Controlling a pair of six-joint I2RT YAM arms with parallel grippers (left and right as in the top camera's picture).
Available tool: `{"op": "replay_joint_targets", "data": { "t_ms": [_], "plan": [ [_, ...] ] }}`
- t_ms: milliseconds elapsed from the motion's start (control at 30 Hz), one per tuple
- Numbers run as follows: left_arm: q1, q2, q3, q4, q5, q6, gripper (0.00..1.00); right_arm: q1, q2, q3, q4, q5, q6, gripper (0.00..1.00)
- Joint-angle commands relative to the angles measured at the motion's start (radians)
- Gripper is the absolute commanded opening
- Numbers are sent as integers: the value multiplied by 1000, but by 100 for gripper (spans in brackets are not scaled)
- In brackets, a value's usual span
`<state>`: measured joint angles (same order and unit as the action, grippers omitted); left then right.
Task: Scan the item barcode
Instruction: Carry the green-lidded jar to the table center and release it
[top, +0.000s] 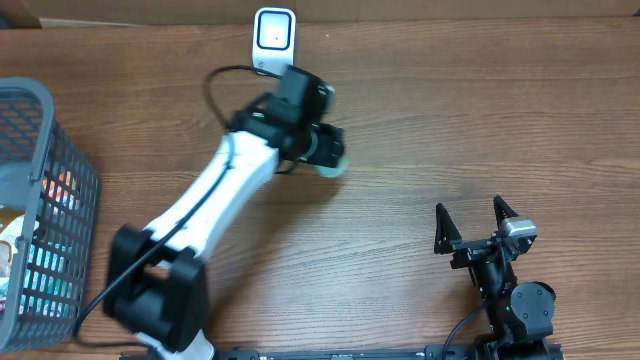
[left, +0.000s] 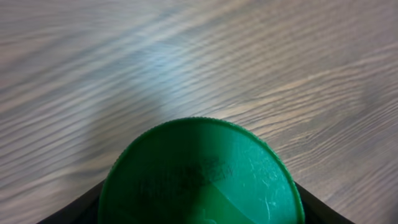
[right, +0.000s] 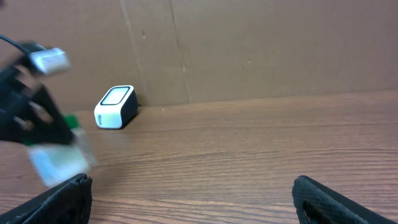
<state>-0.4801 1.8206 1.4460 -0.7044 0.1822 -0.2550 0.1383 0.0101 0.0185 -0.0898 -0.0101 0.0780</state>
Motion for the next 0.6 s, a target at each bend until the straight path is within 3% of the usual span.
{"op": "replay_joint_targets", "data": {
  "t_ms": [0,200,267,300,567],
  "plan": [
    [-73,78,9,100,-37,-13,57,3,-7,-10,6,9,1,100],
    [-166,142,9,188,-159,-45,64,3,-7,-10,6,9,1,100],
    [-198,153,9,190,-201,-44,80,3,-7,-10,6,9,1,100],
    [-210,153,9,194,-212,-44,99,3,-7,-10,6,9,1,100],
    [-208,124,19,197,-216,-36,100,3,-7,-10,6,9,1,100]
  ]
}}
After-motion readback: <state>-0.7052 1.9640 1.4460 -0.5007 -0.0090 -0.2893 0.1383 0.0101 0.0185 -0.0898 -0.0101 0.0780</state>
